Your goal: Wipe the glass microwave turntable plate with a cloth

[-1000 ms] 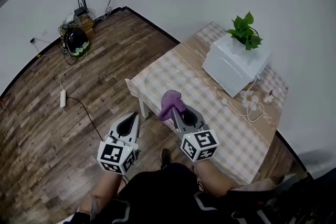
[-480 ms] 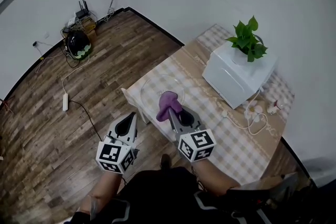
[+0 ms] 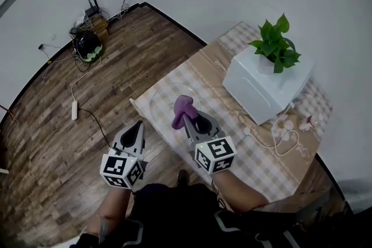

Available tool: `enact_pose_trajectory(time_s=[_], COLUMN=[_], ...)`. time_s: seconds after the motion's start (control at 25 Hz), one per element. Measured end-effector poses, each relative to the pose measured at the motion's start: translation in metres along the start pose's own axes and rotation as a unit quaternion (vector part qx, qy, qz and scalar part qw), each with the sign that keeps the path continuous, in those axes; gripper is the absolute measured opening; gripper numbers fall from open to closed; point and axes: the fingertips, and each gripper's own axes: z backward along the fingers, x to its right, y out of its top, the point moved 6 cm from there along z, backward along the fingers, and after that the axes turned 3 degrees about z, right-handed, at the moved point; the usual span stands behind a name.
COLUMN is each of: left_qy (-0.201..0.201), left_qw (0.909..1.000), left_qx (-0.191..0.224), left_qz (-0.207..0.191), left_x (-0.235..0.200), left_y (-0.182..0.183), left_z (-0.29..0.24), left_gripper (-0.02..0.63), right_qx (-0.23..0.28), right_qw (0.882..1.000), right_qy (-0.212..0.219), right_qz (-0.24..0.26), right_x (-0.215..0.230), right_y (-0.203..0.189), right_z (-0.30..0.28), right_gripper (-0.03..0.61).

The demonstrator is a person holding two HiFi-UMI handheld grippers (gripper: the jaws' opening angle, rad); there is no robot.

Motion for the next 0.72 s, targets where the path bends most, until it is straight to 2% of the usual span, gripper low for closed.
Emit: enact_pose_trajectory(time_s=[0.36, 0.72], left_qy=[0.002, -0.022], left_qw=[0.9999, 0.9996], left_qx=[-0.011, -0.010], left_qz=[-0.004, -0.011], left_x=[-0.012, -0.048], left_y=[0.005, 0.011], left_z=[-0.025, -0.055], left_gripper=[0.003, 0.003], right_qx=[-0.005, -0.021], right_qw=[1.000, 0.999], right_qy=[-0.015, -0.047], right_qz=[-0.001, 0.003], right_x=[0.027, 0.036], right_y=[0.000, -0.002], right_z=[-0.020, -0.056], right_gripper=[0.074, 0.075])
